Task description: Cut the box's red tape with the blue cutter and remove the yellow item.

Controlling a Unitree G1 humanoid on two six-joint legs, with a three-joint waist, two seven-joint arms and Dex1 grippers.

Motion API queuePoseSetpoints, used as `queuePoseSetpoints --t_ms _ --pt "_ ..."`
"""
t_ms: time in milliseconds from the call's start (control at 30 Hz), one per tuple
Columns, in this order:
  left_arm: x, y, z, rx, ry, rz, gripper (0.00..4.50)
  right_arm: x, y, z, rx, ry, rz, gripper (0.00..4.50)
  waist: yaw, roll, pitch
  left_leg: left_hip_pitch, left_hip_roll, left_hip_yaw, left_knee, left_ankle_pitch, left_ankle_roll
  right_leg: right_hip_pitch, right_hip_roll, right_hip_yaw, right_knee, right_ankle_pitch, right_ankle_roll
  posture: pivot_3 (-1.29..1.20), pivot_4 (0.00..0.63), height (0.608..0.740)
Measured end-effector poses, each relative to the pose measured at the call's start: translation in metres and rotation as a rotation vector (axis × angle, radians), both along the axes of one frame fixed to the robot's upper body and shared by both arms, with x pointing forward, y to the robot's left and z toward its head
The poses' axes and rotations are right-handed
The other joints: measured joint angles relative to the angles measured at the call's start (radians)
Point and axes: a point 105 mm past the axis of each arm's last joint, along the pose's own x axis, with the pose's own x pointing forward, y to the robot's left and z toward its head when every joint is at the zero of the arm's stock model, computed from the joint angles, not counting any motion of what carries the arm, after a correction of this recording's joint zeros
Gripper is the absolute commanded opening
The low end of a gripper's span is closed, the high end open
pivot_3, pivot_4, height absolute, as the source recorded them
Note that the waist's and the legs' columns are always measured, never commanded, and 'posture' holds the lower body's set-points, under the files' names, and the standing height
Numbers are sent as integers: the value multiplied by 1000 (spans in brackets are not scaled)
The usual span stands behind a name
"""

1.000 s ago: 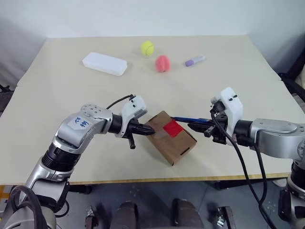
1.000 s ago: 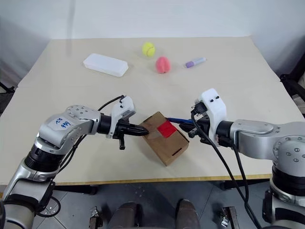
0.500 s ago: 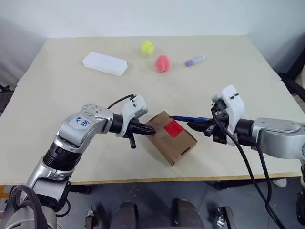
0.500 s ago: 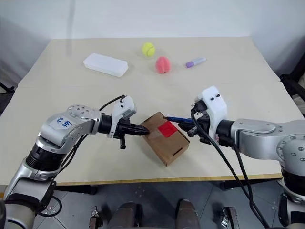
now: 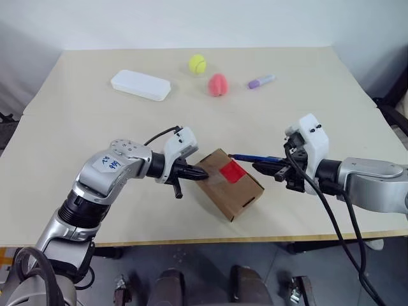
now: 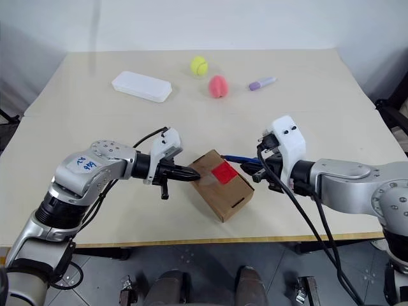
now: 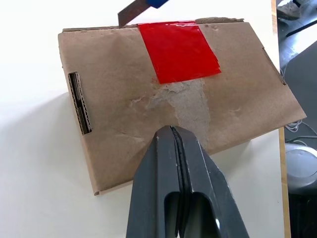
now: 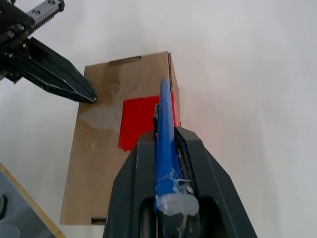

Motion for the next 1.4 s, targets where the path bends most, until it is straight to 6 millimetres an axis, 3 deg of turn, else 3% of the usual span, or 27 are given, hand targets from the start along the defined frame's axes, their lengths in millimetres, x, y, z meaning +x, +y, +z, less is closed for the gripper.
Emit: queuePoseSetpoints --t_ms 1400 --pt "0 -1 0 -4 -3 -4 0 0 -4 -5 7 16 -20 117 0 0 0 0 0 0 0 0 0 0 0 0 0 0 0 0 150 740"
